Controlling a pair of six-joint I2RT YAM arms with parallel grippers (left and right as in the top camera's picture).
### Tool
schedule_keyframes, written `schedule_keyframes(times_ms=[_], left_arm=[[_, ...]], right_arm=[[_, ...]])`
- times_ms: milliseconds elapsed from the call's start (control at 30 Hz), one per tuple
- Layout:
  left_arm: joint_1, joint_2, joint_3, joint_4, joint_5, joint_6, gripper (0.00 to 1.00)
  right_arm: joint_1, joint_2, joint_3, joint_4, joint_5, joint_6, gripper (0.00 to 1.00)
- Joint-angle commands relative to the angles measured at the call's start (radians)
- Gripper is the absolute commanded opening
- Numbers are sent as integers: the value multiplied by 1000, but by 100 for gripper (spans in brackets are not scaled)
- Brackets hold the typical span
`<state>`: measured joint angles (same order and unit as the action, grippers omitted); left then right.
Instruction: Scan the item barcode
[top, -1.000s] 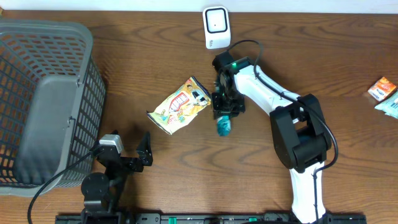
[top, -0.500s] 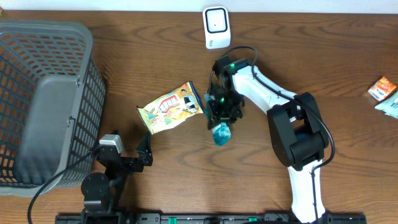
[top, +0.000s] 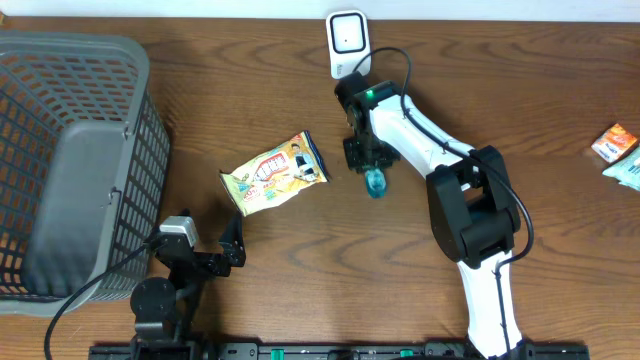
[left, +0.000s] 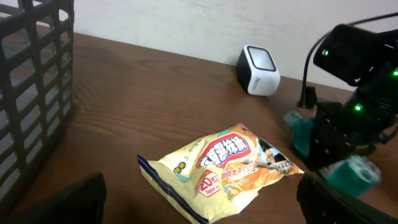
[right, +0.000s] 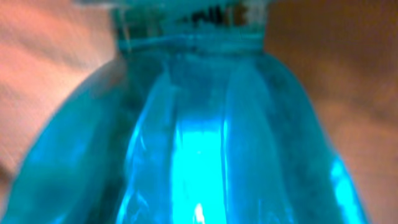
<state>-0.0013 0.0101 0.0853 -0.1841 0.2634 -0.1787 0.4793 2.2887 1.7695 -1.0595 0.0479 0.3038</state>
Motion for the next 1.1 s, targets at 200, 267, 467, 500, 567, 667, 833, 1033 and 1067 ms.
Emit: schedule_keyframes(times_ms=[200,267,467,500,567,667,833,1033,1067], left_arm=[[-3,-6,-21,-17,13,10,98],[-3,-6,-21,-17,13,10,98],[-3,-6,-21,-17,12,10,98],[-3,-6,-21,-17,13,10,97],[-3,-6,-21,-17,13,10,98],[-3,-6,-21,-17,13,10,98],[-3,-6,-21,-17,13,10,98],[-3,-6,-21,-17,13,10,98],[-3,-6,-21,-17,13,10,98]], right_arm=[[13,61,-112,11,31,59,9],[13,60,-108,-13,-10,59,15],[13,60,-71,-55,-66,59,55],[14,60,-60,-62,-66,59,63],[13,60,-40,-75,-66,59,65],[9,60,-17,-85,-66,58,66],[4,60,-8,-86,-66,58,68],[4,60,-8,-93,-66,58,66],[3,60,-8,-93,-66,58,66]])
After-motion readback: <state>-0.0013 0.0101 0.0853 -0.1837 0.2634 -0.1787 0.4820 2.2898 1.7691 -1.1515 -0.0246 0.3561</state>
